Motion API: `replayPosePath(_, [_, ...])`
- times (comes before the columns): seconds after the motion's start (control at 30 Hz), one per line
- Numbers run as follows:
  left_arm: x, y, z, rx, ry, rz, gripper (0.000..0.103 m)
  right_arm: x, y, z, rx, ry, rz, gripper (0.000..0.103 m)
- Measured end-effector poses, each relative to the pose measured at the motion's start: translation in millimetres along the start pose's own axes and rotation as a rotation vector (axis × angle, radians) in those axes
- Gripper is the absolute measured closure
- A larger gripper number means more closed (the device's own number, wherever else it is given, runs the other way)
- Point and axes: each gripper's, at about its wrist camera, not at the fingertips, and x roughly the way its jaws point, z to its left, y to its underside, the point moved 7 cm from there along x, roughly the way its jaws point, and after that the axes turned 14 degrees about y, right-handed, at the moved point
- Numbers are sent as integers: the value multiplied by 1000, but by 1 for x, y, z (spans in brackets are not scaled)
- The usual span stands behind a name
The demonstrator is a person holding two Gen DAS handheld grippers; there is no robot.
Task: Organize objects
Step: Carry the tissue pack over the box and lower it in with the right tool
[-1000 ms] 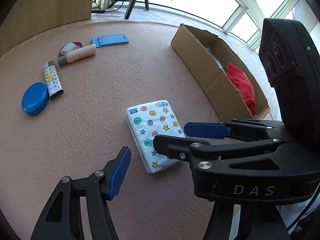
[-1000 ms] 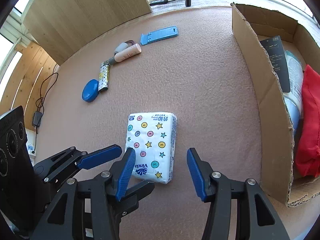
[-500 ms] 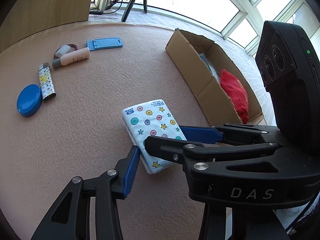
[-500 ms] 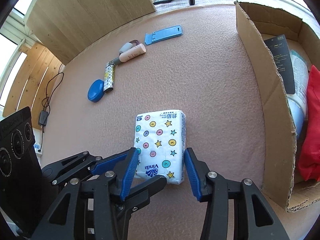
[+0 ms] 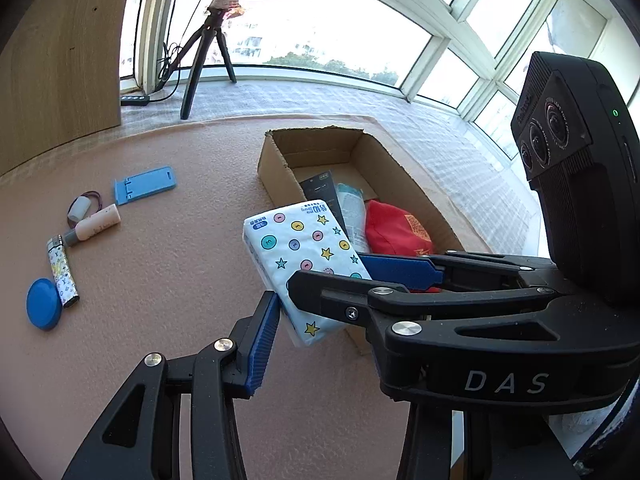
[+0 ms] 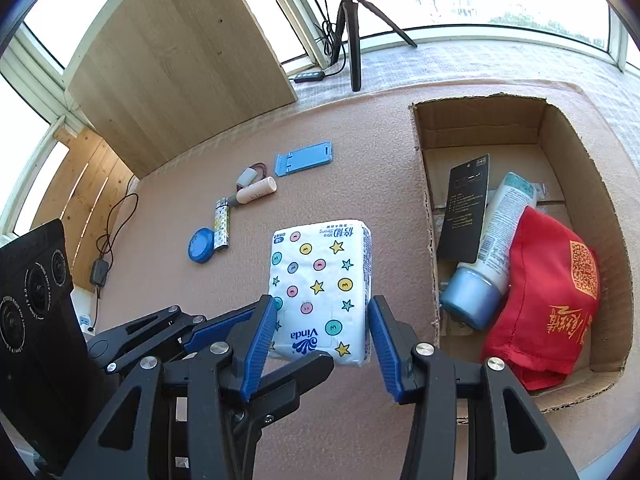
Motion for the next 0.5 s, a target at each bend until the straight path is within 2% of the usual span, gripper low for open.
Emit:
replayPosePath(0.2, [27,-17,-34,48,48,12,56,-20,-11,-38,41,37,-44,59])
replayPosePath(0.5, [66,-24,-65,92,89,62,57,-27,-10,-89,110,77,-48,59])
